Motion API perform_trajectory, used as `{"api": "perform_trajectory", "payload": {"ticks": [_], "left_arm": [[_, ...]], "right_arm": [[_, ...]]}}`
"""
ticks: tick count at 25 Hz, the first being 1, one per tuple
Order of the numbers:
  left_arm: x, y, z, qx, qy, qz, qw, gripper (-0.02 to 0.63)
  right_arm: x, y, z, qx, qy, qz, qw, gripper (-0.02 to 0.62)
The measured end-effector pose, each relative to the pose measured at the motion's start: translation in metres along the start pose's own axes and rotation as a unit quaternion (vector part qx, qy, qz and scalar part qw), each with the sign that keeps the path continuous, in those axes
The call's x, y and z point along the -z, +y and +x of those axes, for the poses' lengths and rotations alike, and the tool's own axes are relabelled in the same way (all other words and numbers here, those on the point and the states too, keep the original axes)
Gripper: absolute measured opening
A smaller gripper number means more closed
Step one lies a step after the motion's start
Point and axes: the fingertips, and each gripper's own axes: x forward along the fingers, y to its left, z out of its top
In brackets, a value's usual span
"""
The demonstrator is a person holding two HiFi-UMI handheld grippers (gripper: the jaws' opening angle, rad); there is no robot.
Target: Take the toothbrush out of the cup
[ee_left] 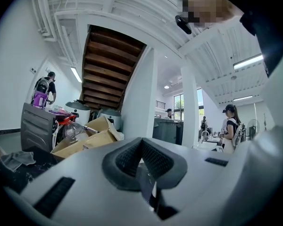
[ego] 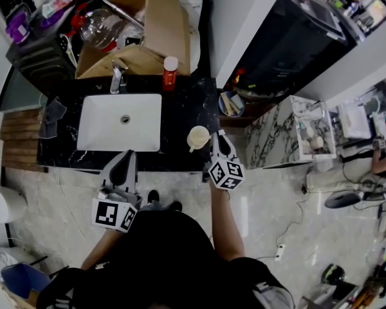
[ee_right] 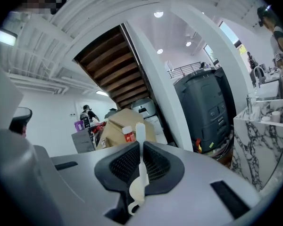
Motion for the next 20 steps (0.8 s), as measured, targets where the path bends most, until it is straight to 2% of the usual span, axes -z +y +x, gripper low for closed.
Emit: {"api": "perform_trajectory", "payload": {"ticks": [11,20], "left_arm": [[-0.006,-0.012,0.012,0.051,-0.018,-0.018,0.9984,0.003],[-0.021,-0.023,0.017,0.075,-0.037,-0.020,0.9963,0.003]], "right_arm": [[-0.102,0.059,-0.095,-0.004,-0.109,-0.082,0.991,0.040],[-0.144,0.093,-0.165,0.015,-0.153,-0.097,0.983,0.040]]}}
